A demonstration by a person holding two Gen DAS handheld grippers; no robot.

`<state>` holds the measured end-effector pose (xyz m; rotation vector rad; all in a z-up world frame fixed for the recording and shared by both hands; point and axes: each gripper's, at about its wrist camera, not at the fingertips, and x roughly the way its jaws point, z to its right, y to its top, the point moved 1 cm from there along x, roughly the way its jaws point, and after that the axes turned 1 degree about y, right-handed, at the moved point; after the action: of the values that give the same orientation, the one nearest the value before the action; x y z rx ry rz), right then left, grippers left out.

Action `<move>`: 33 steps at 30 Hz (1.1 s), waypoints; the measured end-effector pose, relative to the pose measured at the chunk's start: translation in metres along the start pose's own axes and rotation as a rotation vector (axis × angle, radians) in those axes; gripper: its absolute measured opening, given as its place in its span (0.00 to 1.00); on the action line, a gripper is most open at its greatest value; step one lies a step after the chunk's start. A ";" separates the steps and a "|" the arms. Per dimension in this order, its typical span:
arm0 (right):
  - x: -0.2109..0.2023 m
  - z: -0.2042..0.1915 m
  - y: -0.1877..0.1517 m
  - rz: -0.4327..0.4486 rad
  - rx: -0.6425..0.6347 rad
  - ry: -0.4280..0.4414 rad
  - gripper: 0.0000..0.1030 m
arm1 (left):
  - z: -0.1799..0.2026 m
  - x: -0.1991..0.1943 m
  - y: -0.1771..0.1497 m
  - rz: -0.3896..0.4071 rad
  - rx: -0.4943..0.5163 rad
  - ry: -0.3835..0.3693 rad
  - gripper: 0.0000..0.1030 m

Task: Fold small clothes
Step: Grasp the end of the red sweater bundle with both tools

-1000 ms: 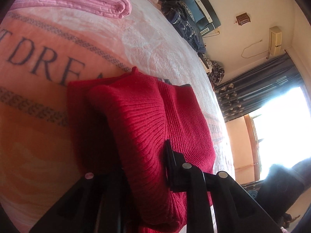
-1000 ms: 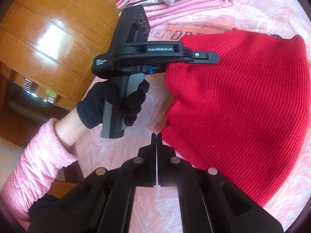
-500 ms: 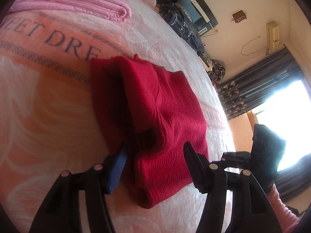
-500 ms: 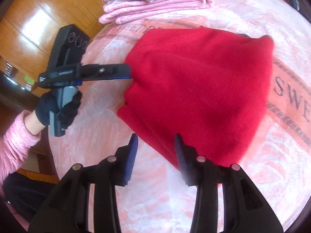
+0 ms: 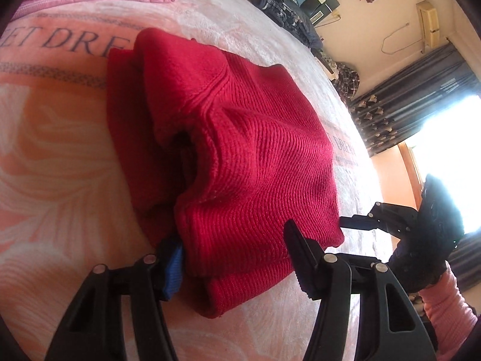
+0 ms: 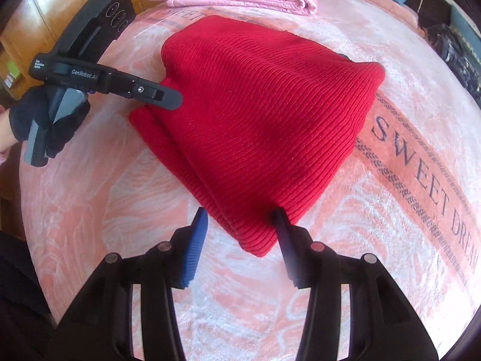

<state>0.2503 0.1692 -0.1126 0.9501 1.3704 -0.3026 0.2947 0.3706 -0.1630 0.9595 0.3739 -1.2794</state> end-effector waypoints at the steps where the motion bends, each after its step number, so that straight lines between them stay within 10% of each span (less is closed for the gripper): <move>1: 0.000 0.004 0.000 -0.002 0.015 0.002 0.32 | 0.001 0.000 0.000 -0.006 0.000 -0.008 0.56; 9: -0.015 0.059 -0.006 0.014 0.258 0.231 0.07 | 0.004 -0.005 -0.005 -0.051 -0.089 -0.199 0.24; 13: -0.028 0.082 -0.014 0.043 0.349 0.303 0.06 | 0.013 -0.020 -0.008 -0.038 -0.059 -0.246 0.24; 18: -0.006 0.074 -0.029 -0.027 0.330 0.280 0.07 | 0.014 -0.019 -0.012 -0.097 0.047 -0.109 0.29; 26: -0.005 0.070 -0.023 -0.028 0.333 0.270 0.08 | 0.016 -0.047 -0.010 -0.033 -0.056 -0.235 0.51; 33: -0.003 0.071 -0.029 -0.033 0.352 0.287 0.08 | -0.007 -0.036 -0.011 -0.039 -0.113 -0.125 0.50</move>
<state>0.2789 0.0994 -0.1271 1.3008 1.6277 -0.4559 0.2761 0.3987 -0.1453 0.7766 0.3650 -1.3325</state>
